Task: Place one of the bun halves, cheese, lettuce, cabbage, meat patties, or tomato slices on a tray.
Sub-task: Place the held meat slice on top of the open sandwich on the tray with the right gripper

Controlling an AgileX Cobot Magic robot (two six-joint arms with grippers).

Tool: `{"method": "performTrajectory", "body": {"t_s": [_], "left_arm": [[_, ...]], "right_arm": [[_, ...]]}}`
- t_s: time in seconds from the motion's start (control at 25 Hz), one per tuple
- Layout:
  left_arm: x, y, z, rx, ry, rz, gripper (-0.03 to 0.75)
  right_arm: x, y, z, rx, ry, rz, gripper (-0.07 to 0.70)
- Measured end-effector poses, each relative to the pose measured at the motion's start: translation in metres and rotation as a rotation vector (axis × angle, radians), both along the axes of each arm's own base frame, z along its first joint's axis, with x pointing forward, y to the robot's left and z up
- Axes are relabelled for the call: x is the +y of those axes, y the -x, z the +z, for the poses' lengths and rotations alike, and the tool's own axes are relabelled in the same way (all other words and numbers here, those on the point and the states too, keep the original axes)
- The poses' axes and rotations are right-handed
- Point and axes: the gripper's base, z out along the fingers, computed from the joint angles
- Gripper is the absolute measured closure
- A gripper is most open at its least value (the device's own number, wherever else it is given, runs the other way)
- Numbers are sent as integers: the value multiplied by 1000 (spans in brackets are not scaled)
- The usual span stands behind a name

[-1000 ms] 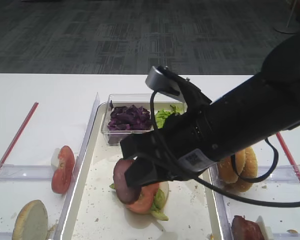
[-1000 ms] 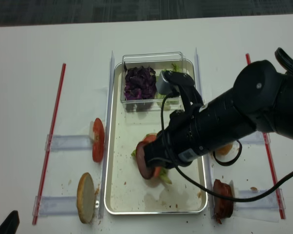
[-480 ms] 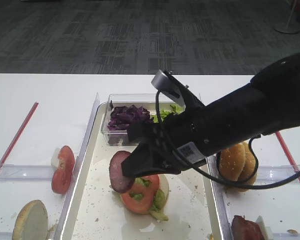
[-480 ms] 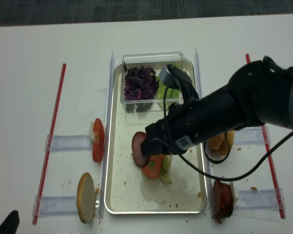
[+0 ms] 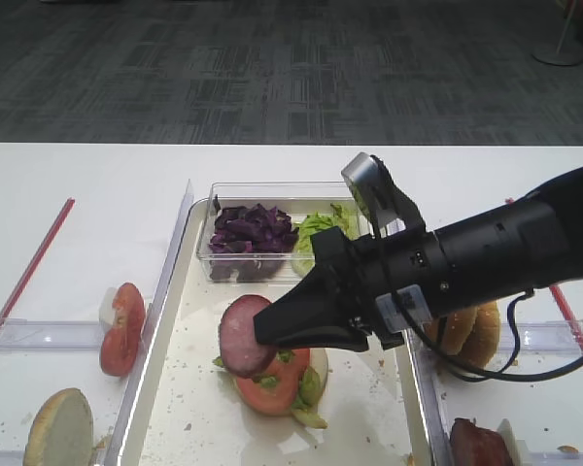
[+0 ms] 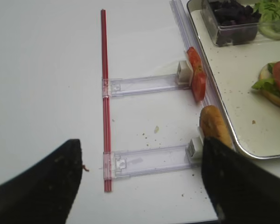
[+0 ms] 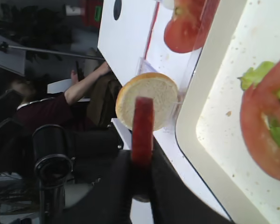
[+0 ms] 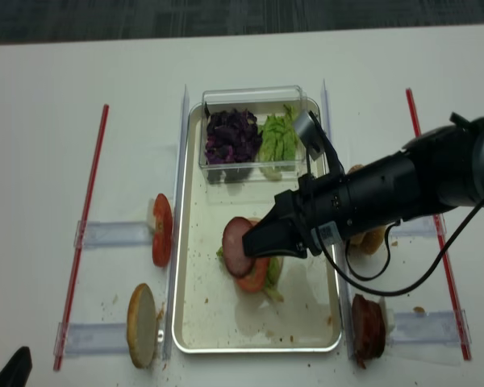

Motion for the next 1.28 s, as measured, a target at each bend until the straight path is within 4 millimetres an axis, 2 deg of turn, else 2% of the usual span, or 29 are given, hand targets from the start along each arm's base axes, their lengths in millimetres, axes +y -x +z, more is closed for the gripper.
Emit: {"method": "performTrajectory", "body": {"t_s": [0.32,0.76,1.28], "left_arm": [[0,0,0,0,0,0,223],[0,0,0,0,0,0,223],[0,0,0,0,0,0,223]], "right_arm": [[3,-6,-28,63,-18,-16,499],[3,-11,-52,117,5,-50,499],[1,-13,-57,116,22,-65,499]]}}
